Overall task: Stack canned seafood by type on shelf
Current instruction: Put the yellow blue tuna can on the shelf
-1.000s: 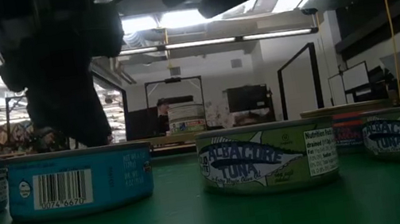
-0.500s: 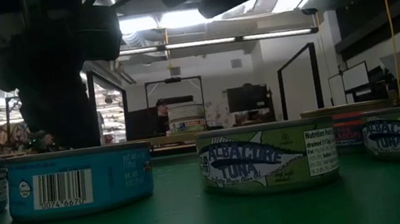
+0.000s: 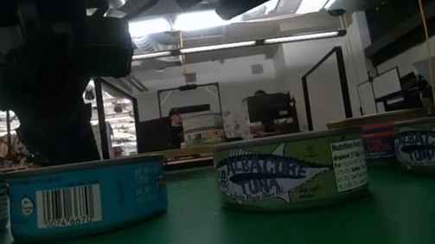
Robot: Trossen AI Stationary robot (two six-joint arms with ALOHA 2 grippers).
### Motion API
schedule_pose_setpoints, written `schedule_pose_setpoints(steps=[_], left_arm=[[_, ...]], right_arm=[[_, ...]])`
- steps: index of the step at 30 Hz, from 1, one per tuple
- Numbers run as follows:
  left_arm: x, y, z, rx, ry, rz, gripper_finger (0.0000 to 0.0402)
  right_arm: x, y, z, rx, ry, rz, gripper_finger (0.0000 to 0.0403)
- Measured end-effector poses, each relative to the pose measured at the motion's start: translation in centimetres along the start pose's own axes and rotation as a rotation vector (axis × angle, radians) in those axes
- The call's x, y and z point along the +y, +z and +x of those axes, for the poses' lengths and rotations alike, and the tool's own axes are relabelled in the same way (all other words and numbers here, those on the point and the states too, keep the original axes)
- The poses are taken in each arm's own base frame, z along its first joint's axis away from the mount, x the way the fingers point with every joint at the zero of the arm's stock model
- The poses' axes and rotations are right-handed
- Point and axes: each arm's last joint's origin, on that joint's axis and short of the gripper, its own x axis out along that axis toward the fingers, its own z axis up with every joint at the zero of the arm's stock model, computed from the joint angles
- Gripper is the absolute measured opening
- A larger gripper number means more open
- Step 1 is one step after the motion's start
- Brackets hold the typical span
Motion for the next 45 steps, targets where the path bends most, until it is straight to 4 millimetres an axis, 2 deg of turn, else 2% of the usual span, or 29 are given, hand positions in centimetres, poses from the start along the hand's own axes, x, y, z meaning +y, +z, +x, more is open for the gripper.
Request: schedule_pose_setpoints(steps=[3, 10, 12, 26, 34, 45], left_arm=[[0.0, 0.0, 0.0, 0.001, 0.001, 0.000, 0.0103], [0.0, 0.1, 0.0, -0.002, 0.002, 0.001, 0.0016], [0.1, 0.2, 0.0, -0.004, -0.001, -0.002, 0.0005], [1.5, 2.3, 0.1, -0.048, 0.013, -0.002, 0.0001], [2.6, 3.8, -0.1, -0.084, 0.036, 0.023, 0.0000], [4.7, 6.1, -0.2, -0.118, 0.074, 0.050, 0.0000]], right_arm=[[0.0, 0.0, 0.0, 0.000, 0.000, 0.000, 0.0271], [0.0, 0.0, 0.0, -0.008, 0.014, 0.000, 0.0271], [0.1, 0.0, 0.0, -0.011, 0.019, -0.001, 0.0271], [0.1, -0.2, 0.0, 0.015, 0.011, -0.009, 0.0271], [-0.1, -0.9, -0.1, 0.153, -0.128, -0.032, 0.0271], [-0.3, -1.5, -0.2, 0.272, -0.236, -0.061, 0.0271]])
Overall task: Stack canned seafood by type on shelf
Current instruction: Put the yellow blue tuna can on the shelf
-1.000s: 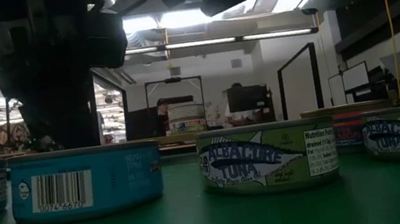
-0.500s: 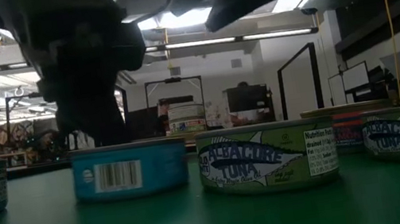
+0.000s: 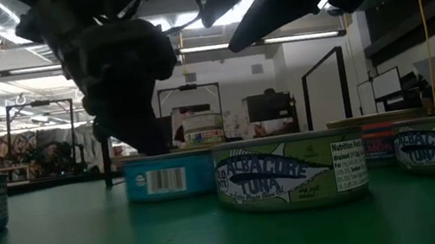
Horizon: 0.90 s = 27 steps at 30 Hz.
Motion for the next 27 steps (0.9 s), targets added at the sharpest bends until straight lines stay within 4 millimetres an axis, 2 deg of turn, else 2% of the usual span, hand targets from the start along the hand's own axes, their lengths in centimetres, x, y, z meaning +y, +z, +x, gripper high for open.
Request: schedule_pose_setpoints(steps=[6, 16, 27], left_arm=[[1.2, 1.1, 0.1, -0.016, 0.020, 0.009, 0.0000], [3.2, 2.9, 0.2, -0.047, 0.053, 0.013, 0.0000], [3.9, 6.9, -1.0, -0.142, 0.054, 0.070, 0.0000]], right_arm=[[-0.1, -0.5, 0.0, 0.085, -0.081, -0.025, 0.0271], [0.2, -1.1, -0.1, 0.140, -0.060, -0.037, 0.0271], [0.5, -1.7, -0.1, 0.185, -0.038, -0.033, 0.0271]])
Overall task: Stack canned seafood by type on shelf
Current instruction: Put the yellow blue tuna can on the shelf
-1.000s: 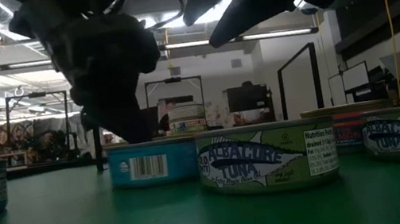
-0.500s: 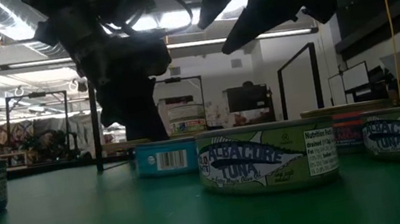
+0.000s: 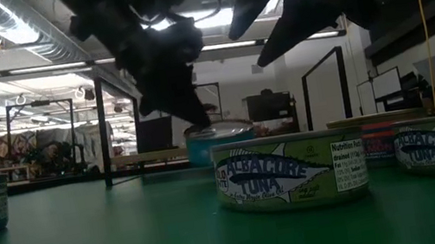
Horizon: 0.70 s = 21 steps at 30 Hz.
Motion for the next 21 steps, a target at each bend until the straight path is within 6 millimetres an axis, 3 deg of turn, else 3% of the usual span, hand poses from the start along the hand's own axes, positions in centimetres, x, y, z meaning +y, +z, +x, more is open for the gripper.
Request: schedule_pose_setpoints(steps=[10, 21], left_arm=[[2.3, 3.8, -0.7, -0.086, 0.033, 0.018, 0.0000], [6.8, 6.5, -1.9, -0.050, 0.145, -0.037, 0.0000]], right_arm=[[0.0, 0.0, 0.0, 0.002, 0.001, -0.002, 0.0271], [0.0, 0.0, 0.0, 0.002, 0.001, -0.002, 0.0271]])
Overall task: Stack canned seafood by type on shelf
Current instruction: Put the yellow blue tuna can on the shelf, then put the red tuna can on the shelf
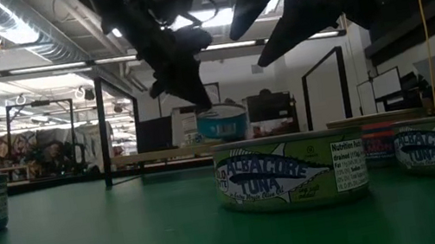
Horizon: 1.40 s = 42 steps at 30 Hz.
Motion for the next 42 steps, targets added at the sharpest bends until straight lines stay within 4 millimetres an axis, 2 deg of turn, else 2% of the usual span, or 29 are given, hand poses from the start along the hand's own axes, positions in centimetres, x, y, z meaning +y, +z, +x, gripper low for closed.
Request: schedule_pose_setpoints(steps=[7, 14, 21, 36, 42], left_arm=[[2.6, 0.4, 0.2, 0.028, 0.057, -0.066, 0.0000], [3.8, 0.4, 0.2, 0.048, 0.084, -0.108, 0.0000], [4.0, 0.3, 0.2, 0.065, 0.091, -0.114, 0.0011], [4.2, 0.4, 0.2, 0.045, 0.143, -0.083, 0.0073], [3.7, 0.7, -1.0, 0.015, 0.123, -0.045, 0.0074]], right_arm=[[0.0, 0.0, 0.0, 0.000, 0.000, 0.000, 0.0271], [0.0, 0.0, 0.0, -0.001, 0.002, 0.001, 0.0271], [0.0, 0.0, 0.0, -0.002, 0.002, 0.001, 0.0271], [0.0, 0.0, 0.0, -0.002, 0.003, 0.000, 0.0271], [0.1, -0.2, 0.0, 0.015, 0.011, -0.017, 0.0271]])
